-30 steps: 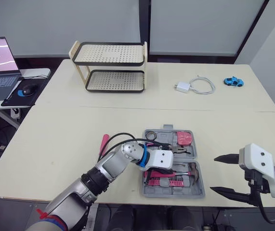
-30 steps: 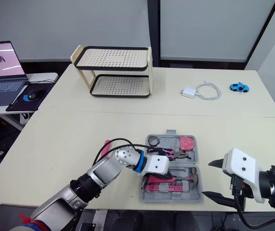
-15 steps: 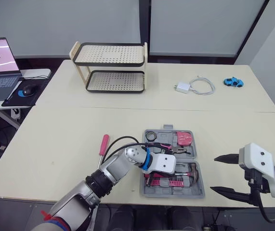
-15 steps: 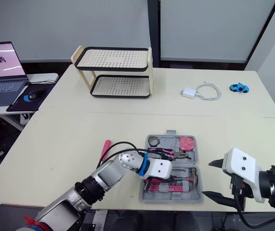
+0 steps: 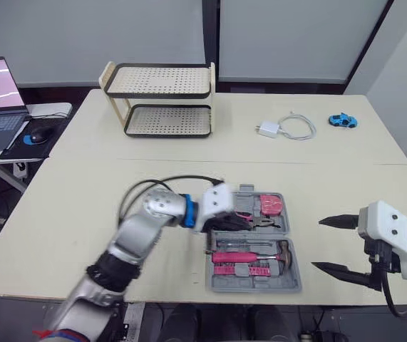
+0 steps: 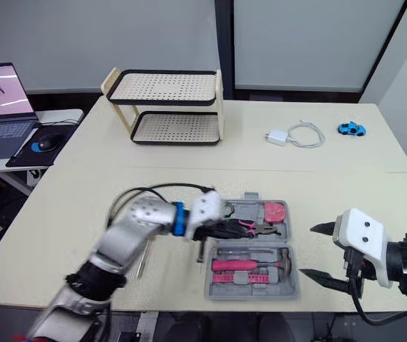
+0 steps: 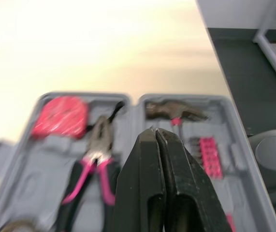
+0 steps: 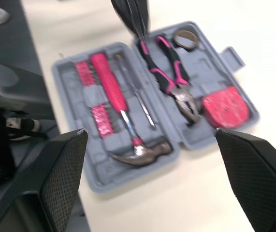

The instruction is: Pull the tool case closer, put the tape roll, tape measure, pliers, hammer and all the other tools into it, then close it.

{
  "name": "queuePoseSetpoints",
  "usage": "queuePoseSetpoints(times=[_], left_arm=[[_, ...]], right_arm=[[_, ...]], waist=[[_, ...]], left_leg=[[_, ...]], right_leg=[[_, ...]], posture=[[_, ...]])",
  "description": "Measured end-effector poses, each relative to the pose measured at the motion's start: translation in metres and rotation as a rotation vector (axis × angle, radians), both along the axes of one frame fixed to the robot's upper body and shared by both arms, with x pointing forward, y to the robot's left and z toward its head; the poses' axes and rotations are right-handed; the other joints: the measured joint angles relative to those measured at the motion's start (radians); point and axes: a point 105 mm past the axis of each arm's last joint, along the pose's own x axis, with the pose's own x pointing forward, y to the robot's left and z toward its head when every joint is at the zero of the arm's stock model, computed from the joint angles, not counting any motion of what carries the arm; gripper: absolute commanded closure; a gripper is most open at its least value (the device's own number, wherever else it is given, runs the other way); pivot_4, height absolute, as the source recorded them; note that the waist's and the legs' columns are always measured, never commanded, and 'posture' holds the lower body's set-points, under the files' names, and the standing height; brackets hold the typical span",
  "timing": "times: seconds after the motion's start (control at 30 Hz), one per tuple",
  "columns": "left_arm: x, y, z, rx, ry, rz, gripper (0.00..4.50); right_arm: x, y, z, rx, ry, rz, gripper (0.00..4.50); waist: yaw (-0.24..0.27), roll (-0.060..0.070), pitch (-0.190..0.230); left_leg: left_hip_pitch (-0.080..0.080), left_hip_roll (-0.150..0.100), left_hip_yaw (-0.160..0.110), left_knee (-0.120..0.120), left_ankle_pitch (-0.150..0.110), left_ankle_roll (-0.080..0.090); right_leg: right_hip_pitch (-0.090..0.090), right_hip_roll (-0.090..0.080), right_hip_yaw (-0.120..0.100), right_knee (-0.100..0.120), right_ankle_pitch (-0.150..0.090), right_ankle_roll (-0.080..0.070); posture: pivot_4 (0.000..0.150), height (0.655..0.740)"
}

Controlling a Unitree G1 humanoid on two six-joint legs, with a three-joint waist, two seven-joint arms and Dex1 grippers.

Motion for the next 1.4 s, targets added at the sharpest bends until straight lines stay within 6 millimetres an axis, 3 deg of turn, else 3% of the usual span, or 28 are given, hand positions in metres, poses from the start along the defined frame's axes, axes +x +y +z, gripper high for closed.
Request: queuePoseSetpoints(times=[0.17,0.2,0.27,0.37,0.5,0.67,0.83,1.03,1.4], left_arm=[[0.006,0.094,0.004,-0.002,-0.014,0.280,4.48],[0.006,0.110,0.005,-0.003,-0.019,0.334,4.31],[0.004,0.143,0.003,0.022,-0.022,0.447,3.91],[-0.005,0.186,-0.001,0.041,-0.005,0.588,2.92],[-0.043,0.230,-0.019,0.104,0.086,0.683,1.61],[-0.091,0.251,-0.037,0.190,0.172,0.648,0.02],[-0.088,0.263,-0.032,0.201,0.132,0.680,0.02],[-0.075,0.255,-0.017,0.174,0.095,0.689,0.02],[-0.068,0.255,-0.012,0.172,0.089,0.719,0.02]], right_arm=[[0.016,-0.023,0.002,-0.046,-0.082,-0.030,0.00],[0.018,-0.027,0.002,-0.050,-0.088,-0.029,0.00],[0.019,-0.034,0.002,-0.066,-0.100,-0.013,0.00],[0.019,-0.044,0.001,-0.084,-0.098,0.004,0.00],[0.020,-0.058,0.003,-0.081,-0.076,0.011,0.00],[0.018,-0.065,0.005,-0.094,-0.030,0.034,0.00],[0.021,-0.063,0.013,-0.088,-0.042,0.058,0.00],[0.025,-0.050,0.022,-0.034,-0.034,0.103,0.00],[0.030,-0.023,0.024,0.021,-0.043,0.212,0.00]], waist=[[-0.010,0.000,0.000],[-0.010,0.000,0.000],[-0.008,0.001,0.000],[-0.008,0.001,0.000],[-0.013,0.001,0.001],[-0.013,0.003,0.001],[0.005,0.003,0.001],[0.004,0.003,0.001],[0.002,0.004,0.002]], left_leg=[[0.000,0.000,0.000,0.000,0.000,0.000],[0.000,0.000,0.000,0.000,0.000,0.000],[0.000,0.000,0.000,-0.001,0.000,0.000],[0.000,0.000,0.000,-0.001,0.000,0.000],[0.000,0.000,0.001,-0.002,0.000,0.000],[0.000,0.000,0.001,-0.003,-0.001,0.001],[0.000,-0.001,0.001,-0.002,-0.001,0.001],[0.000,0.000,0.001,-0.003,-0.001,0.001],[-0.001,0.000,0.001,-0.003,-0.001,0.001]], right_leg=[[0.000,-0.001,0.000,0.000,0.000,0.000],[0.000,-0.001,0.000,-0.001,0.000,0.000],[-0.001,-0.001,0.000,-0.001,0.000,0.000],[-0.001,-0.001,0.000,-0.001,0.000,0.000],[-0.001,-0.001,0.001,-0.002,0.000,0.000],[-0.001,-0.002,0.001,-0.002,0.000,-0.001],[-0.001,-0.003,0.001,-0.002,0.000,0.000],[-0.001,-0.003,0.001,-0.002,0.000,-0.001],[-0.002,-0.002,0.001,-0.002,0.000,-0.001]], posture=[[0.150,0.7400],[0.150,0.7400],[0.150,0.7400],[0.150,0.7400],[0.150,0.7400],[0.150,0.7400],[0.150,0.7400],[0.150,0.7400],[0.150,0.7400]])
